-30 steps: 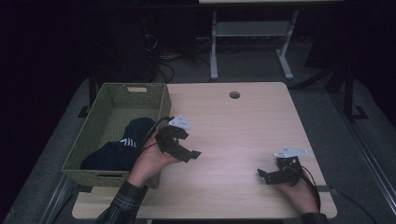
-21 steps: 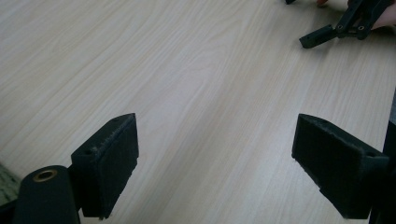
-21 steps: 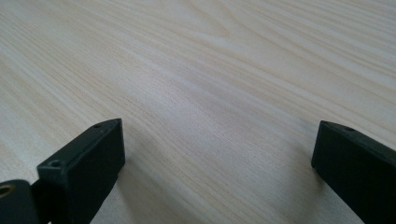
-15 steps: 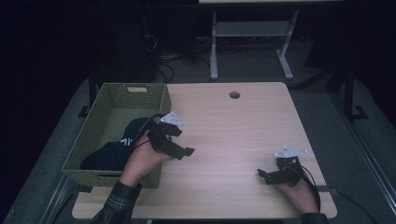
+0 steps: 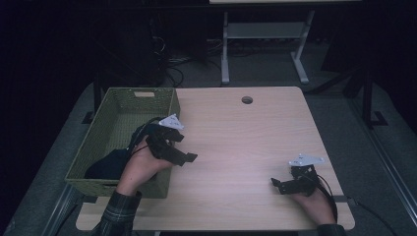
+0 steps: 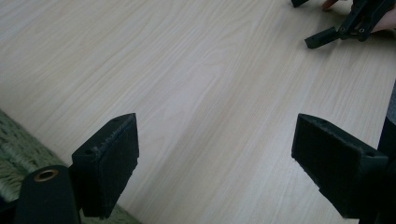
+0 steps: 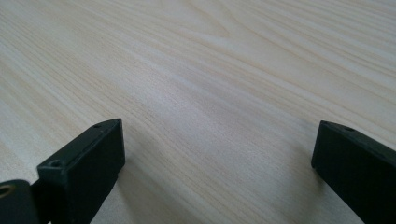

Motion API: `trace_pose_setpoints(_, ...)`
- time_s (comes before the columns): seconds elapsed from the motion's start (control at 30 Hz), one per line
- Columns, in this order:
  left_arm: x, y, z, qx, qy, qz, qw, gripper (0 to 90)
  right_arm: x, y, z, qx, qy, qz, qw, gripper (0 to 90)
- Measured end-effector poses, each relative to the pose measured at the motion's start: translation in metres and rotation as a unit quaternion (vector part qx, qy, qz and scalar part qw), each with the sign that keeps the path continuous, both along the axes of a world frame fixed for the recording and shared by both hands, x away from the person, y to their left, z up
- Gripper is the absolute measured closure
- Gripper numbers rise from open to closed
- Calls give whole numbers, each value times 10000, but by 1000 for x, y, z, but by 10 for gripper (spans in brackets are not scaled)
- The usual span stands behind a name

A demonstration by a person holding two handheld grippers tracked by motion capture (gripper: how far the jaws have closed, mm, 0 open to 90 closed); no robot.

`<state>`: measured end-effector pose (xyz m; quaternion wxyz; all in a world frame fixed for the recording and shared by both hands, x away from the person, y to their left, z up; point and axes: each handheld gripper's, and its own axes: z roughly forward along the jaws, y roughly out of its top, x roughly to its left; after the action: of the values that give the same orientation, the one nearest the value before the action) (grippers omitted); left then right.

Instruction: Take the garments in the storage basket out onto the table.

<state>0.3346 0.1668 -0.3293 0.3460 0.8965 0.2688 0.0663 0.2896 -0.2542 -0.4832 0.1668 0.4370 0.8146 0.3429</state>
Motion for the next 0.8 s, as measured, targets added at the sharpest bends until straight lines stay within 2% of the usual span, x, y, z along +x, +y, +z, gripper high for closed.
trace_pose_setpoints(0.53, -4, 20, 9, 138, -27, 121, 9998, 146, 0, 0, 0, 2, -3, 0, 10000, 23)
trace_pose_setpoints(0.8, -6, 31, 16, 127, -78, 214, 9997, 148, 0, 0, 0, 1, 0, -1, 10000, 23)
